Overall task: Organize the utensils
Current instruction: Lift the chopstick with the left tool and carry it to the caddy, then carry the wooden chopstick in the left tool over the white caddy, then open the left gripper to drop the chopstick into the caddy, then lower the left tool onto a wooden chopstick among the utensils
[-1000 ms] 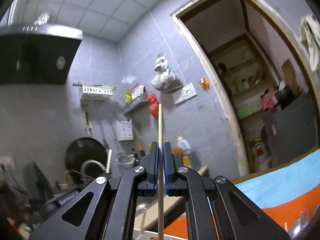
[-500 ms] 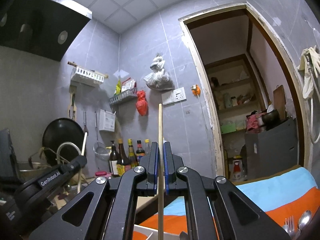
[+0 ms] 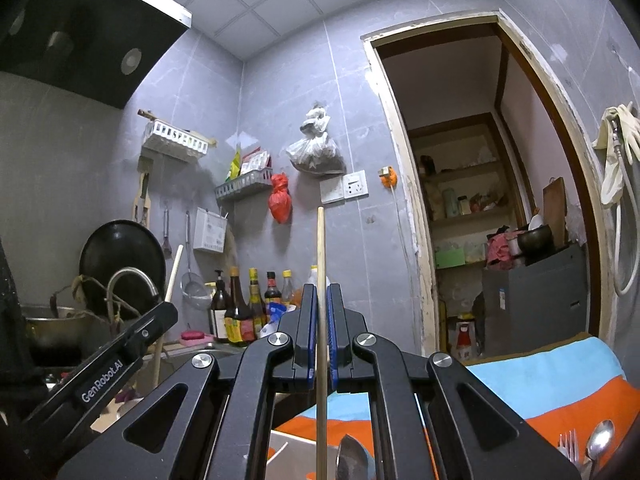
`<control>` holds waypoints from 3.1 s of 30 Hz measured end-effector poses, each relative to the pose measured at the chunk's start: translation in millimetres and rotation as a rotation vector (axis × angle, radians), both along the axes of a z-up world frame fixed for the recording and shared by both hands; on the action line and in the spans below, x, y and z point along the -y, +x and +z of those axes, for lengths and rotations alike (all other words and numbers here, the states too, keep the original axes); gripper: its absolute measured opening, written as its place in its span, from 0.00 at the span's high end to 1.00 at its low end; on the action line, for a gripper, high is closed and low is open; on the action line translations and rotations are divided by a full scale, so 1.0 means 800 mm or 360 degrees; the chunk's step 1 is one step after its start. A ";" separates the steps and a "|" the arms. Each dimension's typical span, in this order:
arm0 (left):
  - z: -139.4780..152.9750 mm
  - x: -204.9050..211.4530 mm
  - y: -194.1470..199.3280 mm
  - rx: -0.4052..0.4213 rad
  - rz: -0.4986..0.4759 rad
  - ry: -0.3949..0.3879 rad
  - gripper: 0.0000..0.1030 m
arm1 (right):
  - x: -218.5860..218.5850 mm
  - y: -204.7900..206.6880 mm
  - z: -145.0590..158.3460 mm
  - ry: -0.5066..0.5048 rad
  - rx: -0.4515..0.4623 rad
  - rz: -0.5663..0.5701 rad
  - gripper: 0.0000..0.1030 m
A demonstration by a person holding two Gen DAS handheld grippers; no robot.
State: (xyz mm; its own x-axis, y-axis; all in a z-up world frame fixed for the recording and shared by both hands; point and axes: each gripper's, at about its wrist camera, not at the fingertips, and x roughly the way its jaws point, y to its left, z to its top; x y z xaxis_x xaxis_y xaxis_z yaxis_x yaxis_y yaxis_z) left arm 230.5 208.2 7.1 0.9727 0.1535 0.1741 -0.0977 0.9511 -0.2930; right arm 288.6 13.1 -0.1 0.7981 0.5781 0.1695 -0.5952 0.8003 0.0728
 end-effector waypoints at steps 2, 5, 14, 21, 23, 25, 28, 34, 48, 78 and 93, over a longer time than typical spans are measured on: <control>-0.002 0.001 -0.001 -0.0028 -0.0017 0.0012 0.98 | 0.000 0.000 -0.002 -0.0012 -0.0011 0.0006 0.97; -0.005 0.003 -0.004 -0.0071 -0.0054 0.0029 0.97 | 0.000 -0.001 -0.005 -0.0046 -0.0035 0.0020 0.97; -0.007 0.005 -0.015 -0.0194 -0.0206 -0.0012 0.96 | 0.011 -0.008 -0.013 -0.0123 -0.0134 0.0079 0.94; 0.008 0.005 -0.031 -0.0275 -0.0306 -0.0100 0.71 | 0.041 -0.020 -0.001 -0.0087 -0.0153 0.0089 0.76; 0.015 0.006 -0.036 -0.0292 -0.0322 -0.0123 0.68 | 0.052 -0.024 0.006 -0.0086 -0.0158 0.0070 0.75; 0.024 0.007 -0.040 -0.0317 -0.0338 -0.0160 0.61 | 0.066 -0.026 0.012 -0.0080 -0.0169 0.0056 0.69; 0.038 0.017 -0.047 -0.0348 -0.0349 -0.0144 0.46 | 0.093 -0.032 0.021 -0.0059 -0.0163 0.0021 0.49; 0.057 0.065 -0.061 -0.0388 -0.0358 -0.0001 0.22 | 0.146 -0.051 0.035 -0.0070 -0.0096 -0.0080 0.31; 0.049 0.193 -0.047 -0.0466 -0.0348 0.0285 0.05 | 0.259 -0.087 0.038 -0.0195 0.0024 -0.0307 0.00; -0.075 0.303 0.130 -0.1368 -0.0821 0.0258 0.45 | 0.331 0.087 -0.066 -0.0459 -0.0987 -0.0233 0.27; -0.106 0.282 0.194 -0.1661 -0.0921 -0.0001 0.86 | 0.304 0.168 -0.107 -0.0572 -0.1446 0.0040 0.63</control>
